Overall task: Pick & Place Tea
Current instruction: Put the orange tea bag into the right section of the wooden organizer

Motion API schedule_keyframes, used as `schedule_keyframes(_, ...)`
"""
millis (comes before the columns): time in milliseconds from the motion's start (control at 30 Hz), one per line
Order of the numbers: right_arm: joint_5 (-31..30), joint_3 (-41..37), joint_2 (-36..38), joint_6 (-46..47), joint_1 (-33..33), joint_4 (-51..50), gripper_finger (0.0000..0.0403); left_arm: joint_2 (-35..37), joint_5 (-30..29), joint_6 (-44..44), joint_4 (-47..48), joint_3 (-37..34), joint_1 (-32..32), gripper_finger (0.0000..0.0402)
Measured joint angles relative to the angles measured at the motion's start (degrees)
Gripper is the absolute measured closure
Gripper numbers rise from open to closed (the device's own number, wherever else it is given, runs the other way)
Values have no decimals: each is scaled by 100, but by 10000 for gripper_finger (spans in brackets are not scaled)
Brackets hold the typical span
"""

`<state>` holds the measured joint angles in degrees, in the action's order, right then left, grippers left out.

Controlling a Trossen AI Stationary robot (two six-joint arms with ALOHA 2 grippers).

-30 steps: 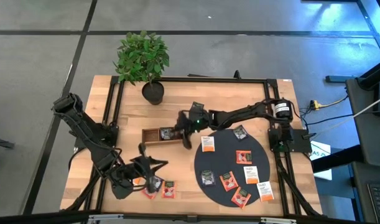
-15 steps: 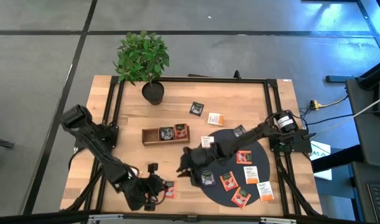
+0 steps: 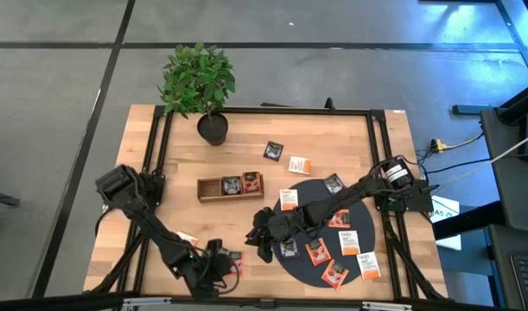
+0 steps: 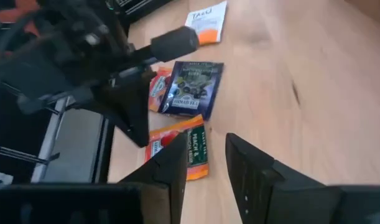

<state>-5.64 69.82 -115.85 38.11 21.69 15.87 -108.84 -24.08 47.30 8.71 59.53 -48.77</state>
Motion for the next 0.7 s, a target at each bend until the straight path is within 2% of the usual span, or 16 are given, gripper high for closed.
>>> schedule_keyframes(267, 14, 0, 0, 341, -3, -75, 274, -157, 74, 0, -72, 24, 3, 392)
schedule_keyframes(567, 67, 0, 0, 431, -7, -183, 178, -164, 38, -197, -47, 17, 98, 389)
schedule_keyframes(633, 18, 0, 0, 161, 31, -170, 162, -171, -43, -203, -59, 13, 130, 390)
schedule_keyframes(700, 77, 0, 0, 301, 50, -200, 155, -175, -72, -268, -84, 9, 169, 392)
